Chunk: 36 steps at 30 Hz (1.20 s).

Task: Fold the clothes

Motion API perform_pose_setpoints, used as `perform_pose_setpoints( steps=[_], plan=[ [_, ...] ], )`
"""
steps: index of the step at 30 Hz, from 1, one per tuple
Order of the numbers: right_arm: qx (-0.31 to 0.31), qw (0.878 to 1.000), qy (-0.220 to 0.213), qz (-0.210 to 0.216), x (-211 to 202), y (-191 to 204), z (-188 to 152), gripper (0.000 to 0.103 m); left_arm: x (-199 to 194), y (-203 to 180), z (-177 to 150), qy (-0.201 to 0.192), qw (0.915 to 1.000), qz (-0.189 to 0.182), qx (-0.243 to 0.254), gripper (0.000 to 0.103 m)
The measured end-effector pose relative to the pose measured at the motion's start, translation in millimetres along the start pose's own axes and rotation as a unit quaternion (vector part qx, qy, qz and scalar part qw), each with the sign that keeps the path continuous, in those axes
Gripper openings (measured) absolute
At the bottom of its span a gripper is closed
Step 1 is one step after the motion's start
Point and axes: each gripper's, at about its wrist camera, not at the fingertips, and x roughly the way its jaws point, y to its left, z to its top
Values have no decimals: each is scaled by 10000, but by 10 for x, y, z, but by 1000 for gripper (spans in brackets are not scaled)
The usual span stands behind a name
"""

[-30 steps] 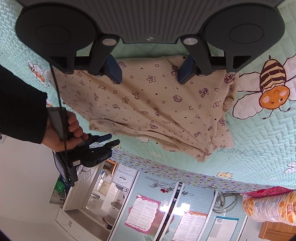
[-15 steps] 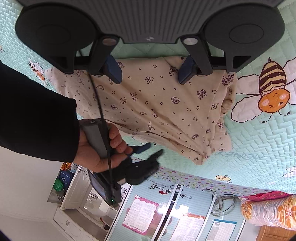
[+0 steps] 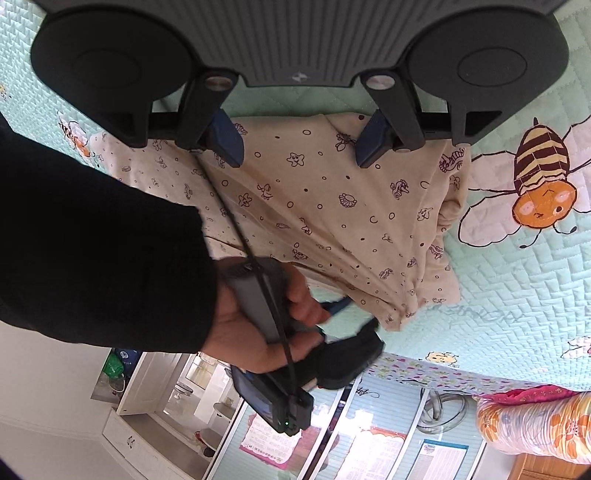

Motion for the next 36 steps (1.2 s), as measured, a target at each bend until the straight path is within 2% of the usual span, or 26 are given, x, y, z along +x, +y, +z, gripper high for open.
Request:
perform_pose_setpoints(
  steps=[3,6,8,12,14,15,16,18,20,27,33,36],
  plan=[
    [118,9988,-476,73,-215,59,39,47,4,29,1,31,10000,1,-60,70],
    [-713,9964,-411,199,-515,241,-145,47,-3,38,2,58,9999,35,-108,70],
    [-965,9943,-184,416,-599,310,-300,48,-1,31,-6,101,9998,123,-116,70],
    [-947,9903,295,976,-397,491,-495,48,3,16,-36,133,9995,269,-91,70],
    [-954,9831,692,1400,-190,707,-521,50,-4,8,-47,119,9995,290,-53,70],
    [-928,9776,772,1722,-167,808,-536,48,-9,9,-52,111,9995,291,-47,70],
    [-934,9757,789,1816,-204,819,-572,48,-15,14,-54,100,9995,284,-57,70],
    [-968,9748,827,1833,-303,773,-659,50,-20,29,-48,94,9996,265,-95,70],
    [-1001,9738,865,1850,-402,727,-745,60,-32,45,-40,87,9995,256,-152,70],
    [-1119,9701,997,1910,-748,566,-1048,59,-130,58,-12,79,9987,188,-458,70],
    [-872,9826,337,1607,-1273,287,-1423,61,-331,19,18,-224,9983,12,-530,71],
    [-738,9868,-13,1443,-1541,143,-1613,63,-531,91,15,-344,9955,208,-864,71]
  ],
)
